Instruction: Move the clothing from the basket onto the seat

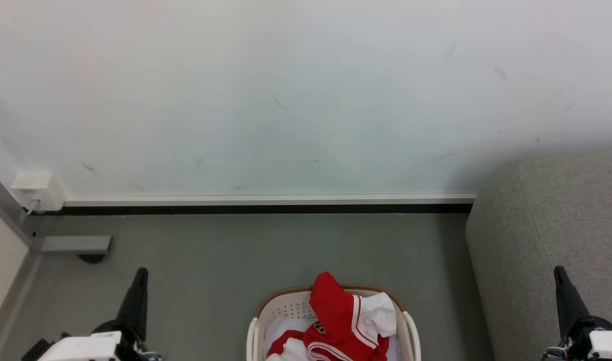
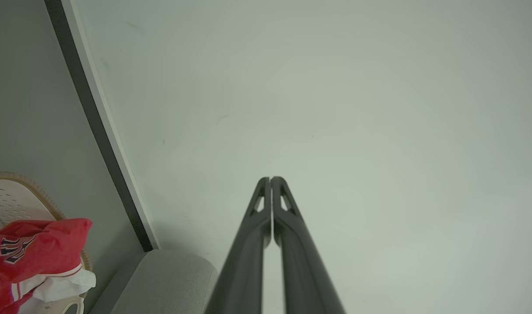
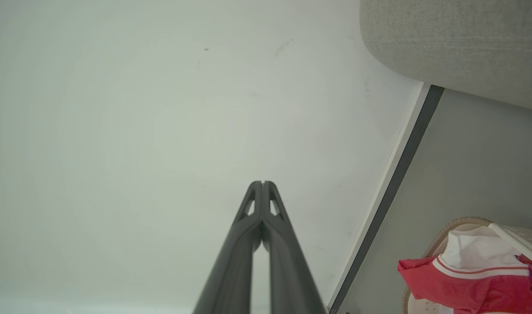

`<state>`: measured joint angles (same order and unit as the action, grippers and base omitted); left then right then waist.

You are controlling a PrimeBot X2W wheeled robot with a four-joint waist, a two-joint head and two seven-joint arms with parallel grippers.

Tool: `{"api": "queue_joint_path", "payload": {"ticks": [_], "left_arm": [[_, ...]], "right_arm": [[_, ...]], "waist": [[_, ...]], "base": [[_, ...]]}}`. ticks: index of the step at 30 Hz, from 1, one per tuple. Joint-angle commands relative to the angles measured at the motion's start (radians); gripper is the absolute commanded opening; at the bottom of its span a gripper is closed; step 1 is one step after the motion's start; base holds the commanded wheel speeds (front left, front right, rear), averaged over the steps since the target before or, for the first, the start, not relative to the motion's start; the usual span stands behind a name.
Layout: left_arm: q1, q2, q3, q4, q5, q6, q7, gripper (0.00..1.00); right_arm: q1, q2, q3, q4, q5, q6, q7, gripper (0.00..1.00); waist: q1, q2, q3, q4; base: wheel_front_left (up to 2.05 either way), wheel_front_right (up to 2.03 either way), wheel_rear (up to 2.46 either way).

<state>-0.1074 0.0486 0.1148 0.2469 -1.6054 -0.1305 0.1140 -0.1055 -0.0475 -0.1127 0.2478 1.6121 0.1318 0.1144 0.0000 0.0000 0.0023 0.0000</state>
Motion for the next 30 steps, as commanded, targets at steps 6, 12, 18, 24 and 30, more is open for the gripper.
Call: {"api": "queue_joint_path", "payload": {"ticks": [6,12,18,24,30], "left_arm": [[-0.008,0.003,0.0,-0.003,-0.014,-0.001,0.003,0.0],[-0.008,0.003,0.0,-0.003,-0.014,-0.001,0.003,0.0],[-0.008,0.003,0.0,-0.003,-0.014,-0.001,0.003,0.0],[-0.008,0.003,0.0,-0.003,-0.014,-0.001,0.003,0.0],[-0.008,0.003,0.0,-0.003,-0.014,-0.002,0.003,0.0]], "right_arm": [[-0.013,-0.007,-0.004,-0.005,0.0,-0.003,0.002,0.0],[-0.013,-0.007,-0.004,-0.005,0.0,-0.003,0.002,0.0],[-0.013,-0.007,-0.004,-0.005,0.0,-0.003,0.002,0.0],[-0.013,-0.007,-0.004,-0.005,0.0,-0.003,0.002,0.0],[-0.013,-0.007,-0.004,-0.005,0.0,-0.003,0.002,0.0]], "waist": [[0.0,0.0,0.0,0.0],[0.0,0.0,0.0,0.0],[0.0,0.0,0.0,0.0],[0.0,0.0,0.0,0.0],[0.0,0.0,0.0,0.0]], "base": [[0.0,0.0,0.0],[0.0,0.0,0.0],[0.0,0.0,0.0],[0.0,0.0,0.0],[0.0,0.0,0.0]]}}
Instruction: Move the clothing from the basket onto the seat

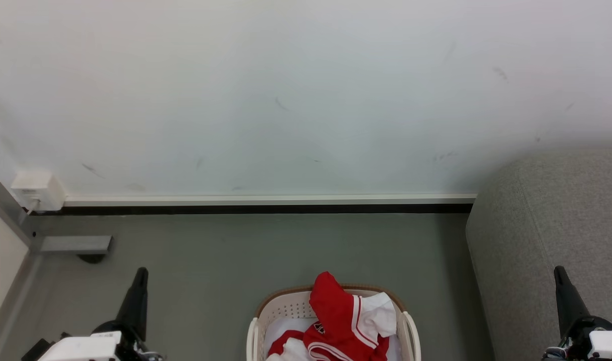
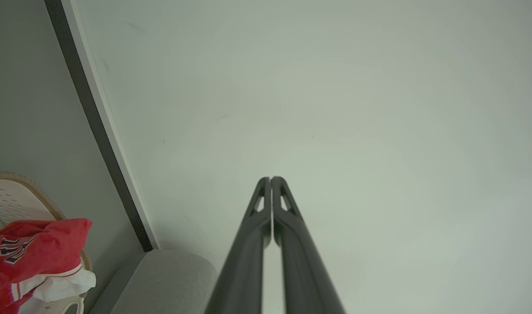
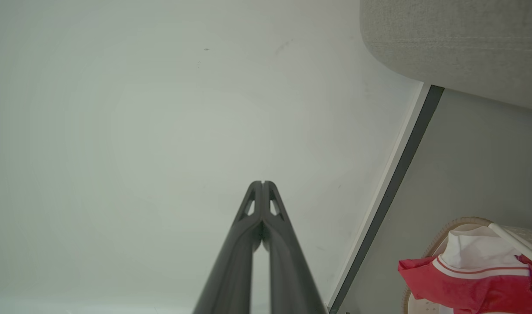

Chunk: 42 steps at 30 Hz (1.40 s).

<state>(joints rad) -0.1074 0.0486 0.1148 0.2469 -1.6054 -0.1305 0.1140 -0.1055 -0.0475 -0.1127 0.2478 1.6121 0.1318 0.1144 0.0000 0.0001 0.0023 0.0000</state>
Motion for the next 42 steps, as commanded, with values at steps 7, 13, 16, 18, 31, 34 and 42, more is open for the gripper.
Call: {"api": "queue_joint_path", "payload": {"ticks": [7,13,16,18,31,34,42], "left_arm": [[-0.008,0.003,0.0,-0.003,-0.014,-0.002,0.003,0.0],[-0.008,0.003,0.0,-0.003,-0.014,-0.002,0.003,0.0],[-0.008,0.003,0.0,-0.003,-0.014,-0.002,0.003,0.0],[-0.008,0.003,0.0,-0.003,-0.014,-0.002,0.003,0.0],[-0.008,0.003,0.0,-0.003,-0.014,-0.002,0.003,0.0],[-0.008,0.003,0.0,-0.003,-0.014,-0.002,0.003,0.0],[-0.008,0.003,0.0,-0.003,-0.014,-0.002,0.003,0.0]], "right_arm": [[-0.013,-0.007,-0.004,-0.005,0.0,-0.003,0.002,0.0],[-0.013,-0.007,-0.004,-0.005,0.0,-0.003,0.002,0.0],[-0.013,-0.007,-0.004,-0.005,0.0,-0.003,0.002,0.0],[-0.013,-0.007,-0.004,-0.005,0.0,-0.003,0.002,0.0],[-0.013,-0.007,-0.004,-0.005,0.0,-0.003,0.002,0.0],[-0.013,-0.007,-0.004,-0.005,0.0,-0.003,0.002,0.0],[-0.013,-0.007,-0.004,-0.005,0.0,-0.003,0.002,0.0]], "waist": [[0.0,-0.0001,0.0,0.0],[0.0,-0.0001,0.0,0.0],[0.0,-0.0001,0.0,0.0],[0.0,-0.0001,0.0,0.0],[0.0,-0.0001,0.0,0.0],[0.0,-0.0001,0.0,0.0],[0.0,-0.0001,0.0,0.0]], "base": [[0.0,0.0,0.0],[0.0,0.0,0.0],[0.0,0.0,0.0],[0.0,0.0,0.0],[0.0,0.0,0.0],[0.0,0.0,0.0],[0.0,0.0,0.0]]}}
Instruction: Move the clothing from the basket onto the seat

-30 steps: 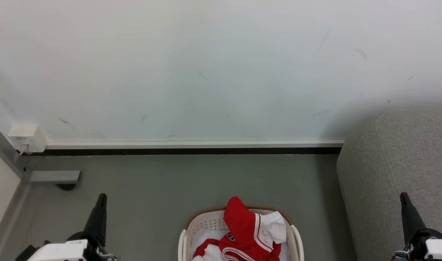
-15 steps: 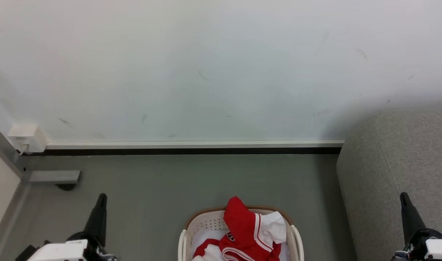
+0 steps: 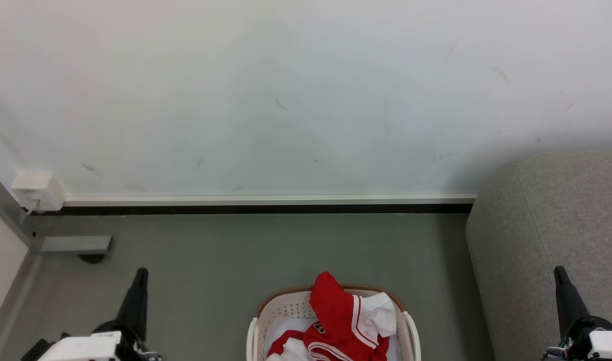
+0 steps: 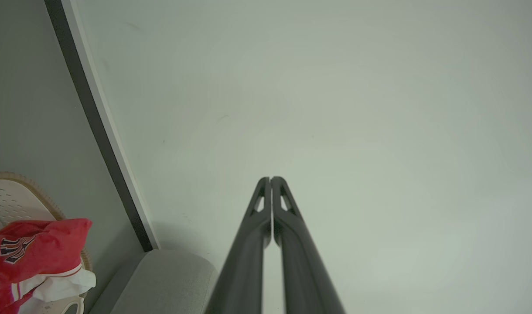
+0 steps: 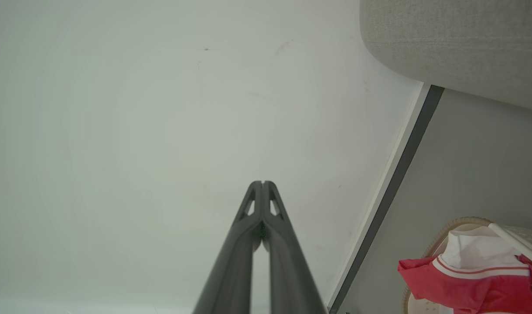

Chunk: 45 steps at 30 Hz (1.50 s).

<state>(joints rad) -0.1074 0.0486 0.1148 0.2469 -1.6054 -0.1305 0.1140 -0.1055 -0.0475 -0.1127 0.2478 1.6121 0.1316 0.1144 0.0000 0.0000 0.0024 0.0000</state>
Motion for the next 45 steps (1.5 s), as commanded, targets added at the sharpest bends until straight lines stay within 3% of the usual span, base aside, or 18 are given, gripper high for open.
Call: {"api": "queue_joint_path", "payload": {"ticks": [1,26,27,37,45], "left_arm": [[-0.008,0.003,0.0,-0.003,-0.014,-0.002,0.003,0.0],[-0.008,0.003,0.0,-0.003,-0.014,-0.002,0.003,0.0],[0.0,0.0,0.0,0.0,0.0,0.0,0.0,1.0],[0.011,-0.001,-0.025,0.003,0.02,0.0,-0.039,1.0],[0.016,-0.001,-0.042,-0.002,0.08,0.0,-0.077,1.0]], "right_arm": [[-0.013,-0.007,-0.004,-0.005,0.0,-0.003,0.002,0.0],[-0.013,-0.007,-0.004,-0.005,0.0,-0.003,0.002,0.0],[0.0,0.0,0.0,0.0,0.0,0.0,0.0,1.0],[0.009,0.002,0.03,0.013,-0.035,0.0,-0.039,1.0],[0.01,0.001,0.042,0.006,-0.158,0.0,-0.077,1.0]], "waist": [[0.0,0.0,0.0,0.0],[0.0,0.0,0.0,0.0],[0.0,0.0,0.0,0.0],[0.0,0.0,0.0,0.0],[0.0,0.0,0.001,0.001]], "base": [[0.0,0.0,0.0],[0.0,0.0,0.0],[0.0,0.0,0.0],[0.0,0.0,0.0],[0.0,0.0,0.0]]}}
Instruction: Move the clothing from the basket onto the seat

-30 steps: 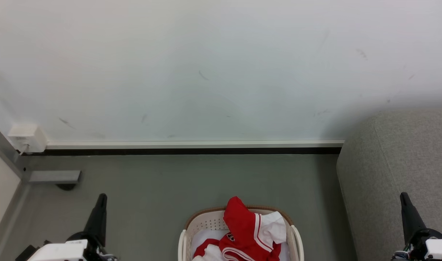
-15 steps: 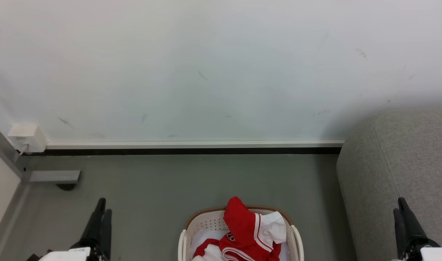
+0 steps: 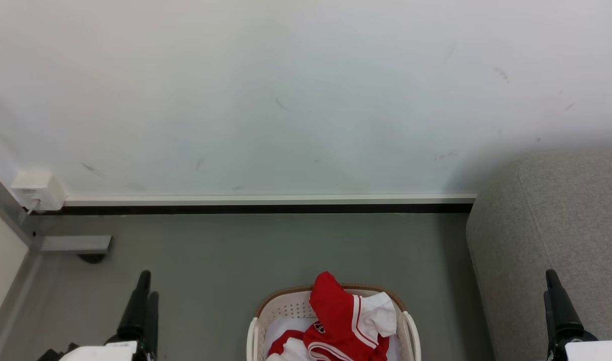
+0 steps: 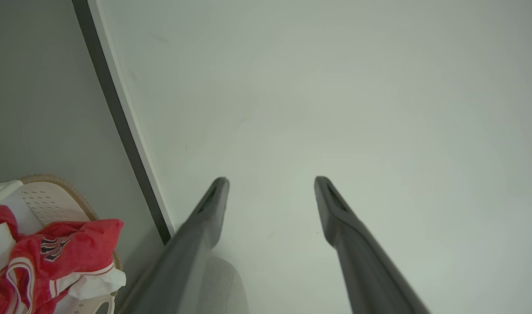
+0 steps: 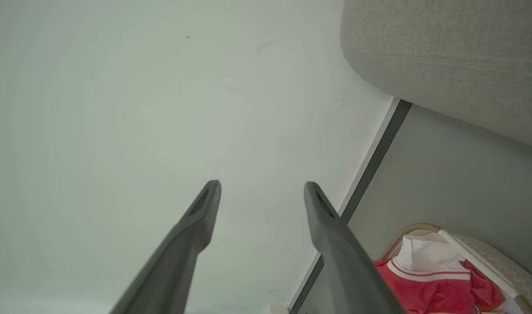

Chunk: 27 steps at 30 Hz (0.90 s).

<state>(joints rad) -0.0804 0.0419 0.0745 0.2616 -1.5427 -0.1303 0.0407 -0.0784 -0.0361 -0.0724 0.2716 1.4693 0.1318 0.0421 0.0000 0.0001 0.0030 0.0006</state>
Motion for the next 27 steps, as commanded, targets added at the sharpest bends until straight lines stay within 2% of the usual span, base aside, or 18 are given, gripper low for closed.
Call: {"api": "queue_joint_path", "payload": {"ticks": [1,12,24,27], "left_arm": [[-0.01,0.006,-0.003,-0.019,0.029,0.0,-0.009,1.0],[-0.003,0.007,-0.003,-0.044,0.213,0.007,-0.055,1.0],[0.004,0.008,-0.021,-0.077,0.457,0.04,-0.1,1.0],[0.01,0.008,-0.022,-0.072,0.538,0.061,-0.11,1.0]], "right_arm": [[-0.017,-0.01,0.003,-0.02,-0.038,0.0,-0.01,1.0],[-0.012,-0.012,0.017,-0.065,-0.304,0.0,-0.056,1.0],[-0.006,-0.013,0.044,-0.085,-0.596,-0.001,-0.101,1.0],[-0.002,-0.014,0.052,-0.072,-0.662,-0.001,-0.111,1.0]], "waist": [[0.0,-0.0001,0.0,0.0],[0.0,-0.0001,0.002,0.002],[0.0,-0.0001,0.006,0.003],[0.0,-0.0001,0.005,0.001]], "base": [[0.0,0.0,0.0],[0.0,0.0,0.0],[0.0,0.0,0.0],[0.0,0.0,0.0]]}}
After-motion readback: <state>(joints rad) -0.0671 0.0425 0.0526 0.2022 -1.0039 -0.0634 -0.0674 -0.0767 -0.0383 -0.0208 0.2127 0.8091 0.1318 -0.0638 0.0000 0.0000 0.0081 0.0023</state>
